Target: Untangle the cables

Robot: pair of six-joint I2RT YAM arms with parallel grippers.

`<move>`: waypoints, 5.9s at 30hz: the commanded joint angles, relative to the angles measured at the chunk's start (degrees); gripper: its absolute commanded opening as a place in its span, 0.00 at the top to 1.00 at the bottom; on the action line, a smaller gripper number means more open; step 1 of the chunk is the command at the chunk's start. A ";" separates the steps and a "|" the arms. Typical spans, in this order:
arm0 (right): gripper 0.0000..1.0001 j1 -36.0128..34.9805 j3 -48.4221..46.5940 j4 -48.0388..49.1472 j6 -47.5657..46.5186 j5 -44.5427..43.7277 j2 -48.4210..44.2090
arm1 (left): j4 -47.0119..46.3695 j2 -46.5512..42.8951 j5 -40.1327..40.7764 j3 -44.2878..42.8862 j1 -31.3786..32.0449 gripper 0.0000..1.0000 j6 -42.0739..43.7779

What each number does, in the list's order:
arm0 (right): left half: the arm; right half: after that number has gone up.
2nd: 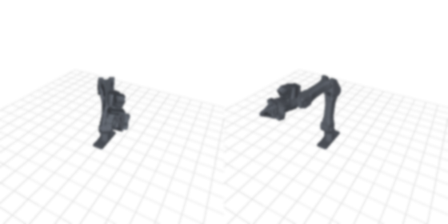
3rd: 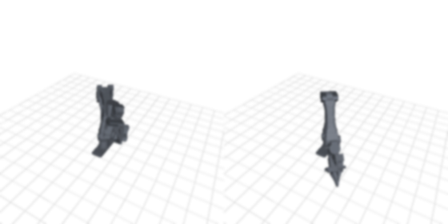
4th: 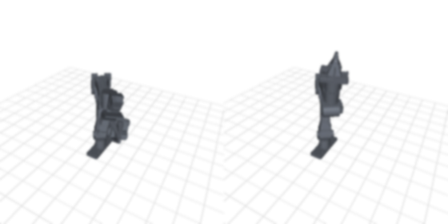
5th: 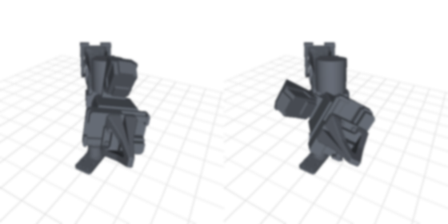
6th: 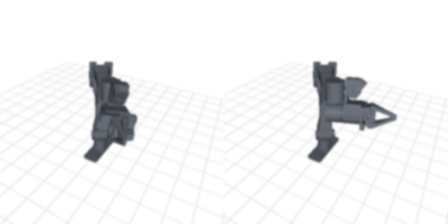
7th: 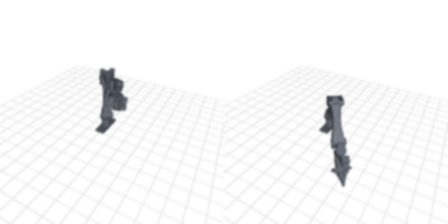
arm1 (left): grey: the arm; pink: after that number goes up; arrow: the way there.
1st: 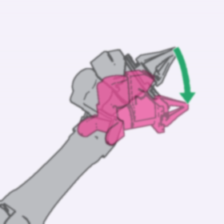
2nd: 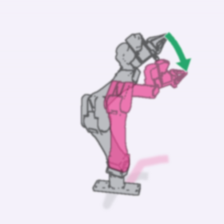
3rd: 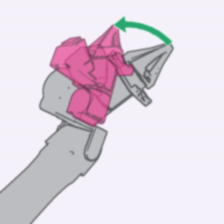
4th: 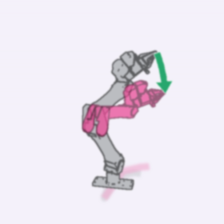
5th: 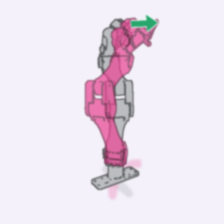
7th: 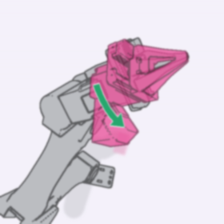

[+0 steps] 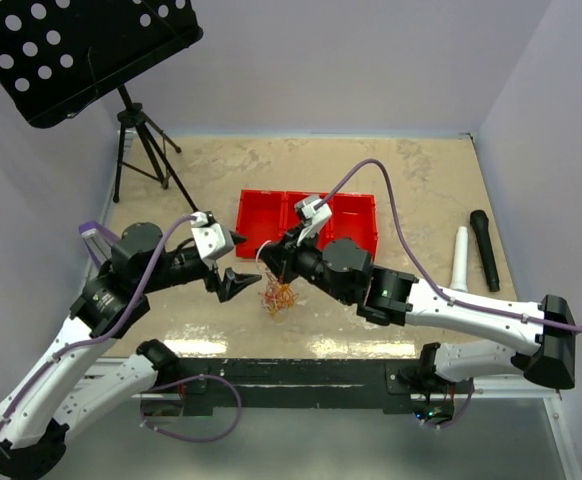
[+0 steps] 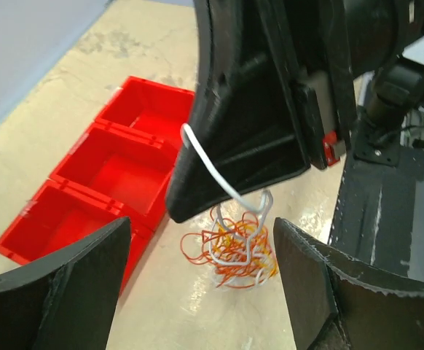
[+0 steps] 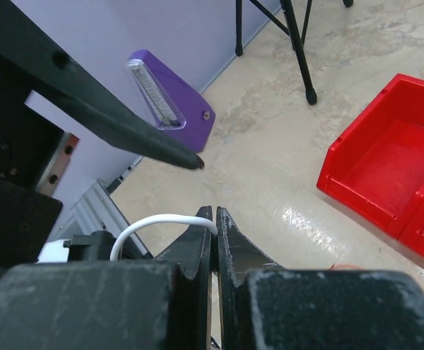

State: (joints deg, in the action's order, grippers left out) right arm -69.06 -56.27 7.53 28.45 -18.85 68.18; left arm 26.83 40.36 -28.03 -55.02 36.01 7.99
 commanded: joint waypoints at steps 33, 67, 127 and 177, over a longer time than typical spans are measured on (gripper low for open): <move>1.00 -0.11 -6.31 0.73 1.87 4.70 -0.60 | -15.31 -1.95 -5.72 7.65 -0.24 0.20 -10.88; 1.00 -0.11 -14.03 7.94 5.48 9.45 0.64 | -24.02 -2.12 1.84 17.93 -0.06 0.63 -18.80; 1.00 -0.11 -73.98 -16.50 -20.88 -15.77 -0.85 | -35.44 -3.27 -3.08 33.75 -0.24 0.63 -8.78; 1.00 21.41 -59.83 -10.16 -16.41 -7.33 17.95 | -16.54 -8.45 39.82 5.81 -3.05 0.00 -11.16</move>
State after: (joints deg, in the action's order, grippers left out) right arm -50.48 -113.45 -4.05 10.66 -26.63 87.53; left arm 11.49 32.18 11.38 -48.75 33.10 -5.02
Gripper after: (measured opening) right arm 0.018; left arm 0.997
